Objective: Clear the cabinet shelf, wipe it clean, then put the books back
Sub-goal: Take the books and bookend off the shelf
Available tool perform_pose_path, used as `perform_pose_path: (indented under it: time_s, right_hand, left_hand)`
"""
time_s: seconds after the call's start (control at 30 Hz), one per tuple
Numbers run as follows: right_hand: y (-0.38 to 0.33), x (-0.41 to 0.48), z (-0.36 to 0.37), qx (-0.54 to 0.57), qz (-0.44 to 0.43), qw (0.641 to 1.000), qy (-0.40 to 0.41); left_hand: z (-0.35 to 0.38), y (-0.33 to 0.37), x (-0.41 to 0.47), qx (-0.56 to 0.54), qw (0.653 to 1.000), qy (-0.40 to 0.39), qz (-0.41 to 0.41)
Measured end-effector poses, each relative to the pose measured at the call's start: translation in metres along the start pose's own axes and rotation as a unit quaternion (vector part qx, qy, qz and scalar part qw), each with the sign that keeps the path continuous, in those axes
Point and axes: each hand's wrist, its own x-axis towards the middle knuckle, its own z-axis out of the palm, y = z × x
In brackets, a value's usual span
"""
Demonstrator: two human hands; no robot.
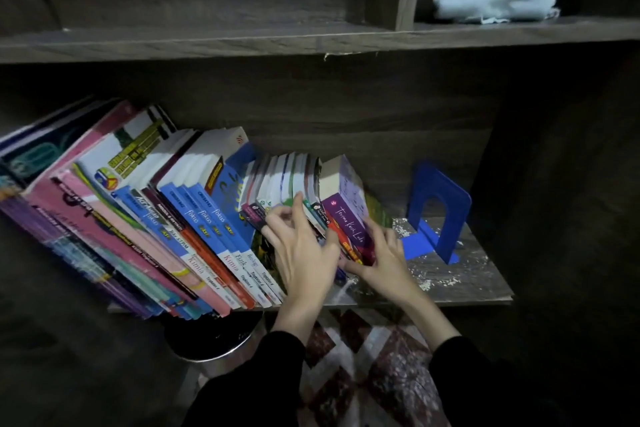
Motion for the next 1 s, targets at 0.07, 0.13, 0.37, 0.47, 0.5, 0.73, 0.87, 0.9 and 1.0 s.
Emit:
perform_pose_path:
  time_s: [0.07, 0.13, 0.37, 0.47, 0.5, 0.73, 0.87, 0.9, 1.0]
  right_hand:
    - [0.003, 0.001, 0.0, 0.003, -0.006, 1.0, 0.011]
    - [0.006, 0.003, 0.002, 0.002, -0.008, 1.0, 0.025]
    - [0.019, 0.002, -0.003, 0.047, -0.01, 0.996, 0.074]
    - [0.026, -0.001, -0.008, 0.098, -0.018, 0.993, 0.063]
    - [0.028, -0.003, -0.008, 0.108, -0.027, 0.992, 0.053]
    - [0.042, -0.009, -0.008, 0.086, -0.081, 0.993, 0.017]
    - [0.045, -0.008, -0.003, 0.051, -0.096, 0.994, 0.02]
    - [0.045, -0.008, -0.002, 0.047, -0.099, 0.994, 0.019]
    - [0.049, -0.01, 0.002, 0.052, -0.114, 0.992, 0.028]
  left_hand:
    - [0.003, 0.004, 0.0, -0.022, 1.0, 0.001, 0.008]
    - [0.004, 0.011, -0.002, -0.044, 0.999, -0.015, 0.004]
    - [0.007, 0.037, 0.005, -0.126, 0.988, -0.071, 0.057]
    - [0.016, 0.051, 0.01, -0.12, 0.983, -0.123, 0.059]
    - [0.021, 0.055, 0.01, -0.095, 0.984, -0.136, 0.057]
    - [0.045, 0.063, 0.007, -0.017, 0.996, -0.076, 0.032]
    - [0.05, 0.065, 0.005, -0.045, 0.998, -0.028, 0.023]
    - [0.051, 0.063, 0.004, -0.054, 0.998, -0.018, 0.026]
    - [0.054, 0.059, 0.002, -0.081, 0.996, 0.005, 0.03]
